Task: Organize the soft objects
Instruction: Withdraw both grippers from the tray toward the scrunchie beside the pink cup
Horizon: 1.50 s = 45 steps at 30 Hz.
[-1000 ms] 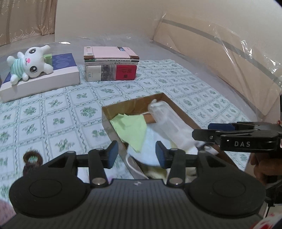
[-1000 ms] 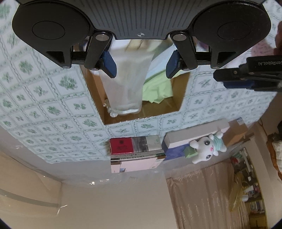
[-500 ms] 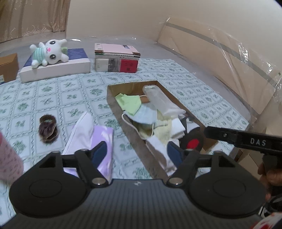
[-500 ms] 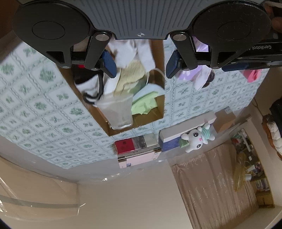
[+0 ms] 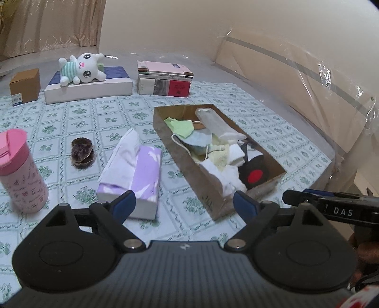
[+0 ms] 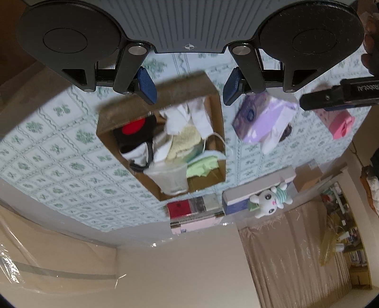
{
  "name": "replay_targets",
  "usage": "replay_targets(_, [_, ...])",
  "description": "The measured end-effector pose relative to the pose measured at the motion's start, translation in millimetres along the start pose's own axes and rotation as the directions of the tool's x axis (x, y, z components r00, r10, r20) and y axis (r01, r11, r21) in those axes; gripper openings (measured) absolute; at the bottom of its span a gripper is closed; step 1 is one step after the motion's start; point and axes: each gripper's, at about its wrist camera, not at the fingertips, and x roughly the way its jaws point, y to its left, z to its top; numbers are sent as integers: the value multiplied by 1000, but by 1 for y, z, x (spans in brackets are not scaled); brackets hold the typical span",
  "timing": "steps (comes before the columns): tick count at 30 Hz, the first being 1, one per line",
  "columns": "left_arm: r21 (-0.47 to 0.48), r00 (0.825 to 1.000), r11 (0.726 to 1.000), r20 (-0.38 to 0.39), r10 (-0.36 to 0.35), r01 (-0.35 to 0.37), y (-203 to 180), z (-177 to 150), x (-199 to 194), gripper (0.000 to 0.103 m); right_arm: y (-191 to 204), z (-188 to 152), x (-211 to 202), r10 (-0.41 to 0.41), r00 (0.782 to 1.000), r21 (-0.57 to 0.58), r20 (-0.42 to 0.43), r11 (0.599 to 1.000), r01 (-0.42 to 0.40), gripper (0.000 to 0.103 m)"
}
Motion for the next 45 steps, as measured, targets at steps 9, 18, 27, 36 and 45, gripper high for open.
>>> replay_targets(9, [8, 1000, 1000, -18, 14, -14, 20, -24, -20, 88, 16, -23, 1, 36, 998, 5, -54, 999, -36, 62])
replay_targets(18, [-14, 998, 999, -24, 52, -52, 53, -37, -39, 88, 52, -26, 9, 101, 992, -37, -82, 994, -104, 62])
replay_targets(27, [-37, 994, 993, -23, 110, -111, 94, -45, -54, 88, 82, -28, 24, 145, 984, -78, -108, 985, -154, 62])
replay_targets(36, [-57, 989, 988, -20, 143, -144, 119, -48, -64, 88, 106, -29, 36, 177, 975, -122, -131, 974, -193, 62])
replay_targets(45, [-62, 987, 985, -16, 163, -163, 141, -51, -72, 88, 131, -30, 47, 194, 971, -155, -141, 964, -216, 62])
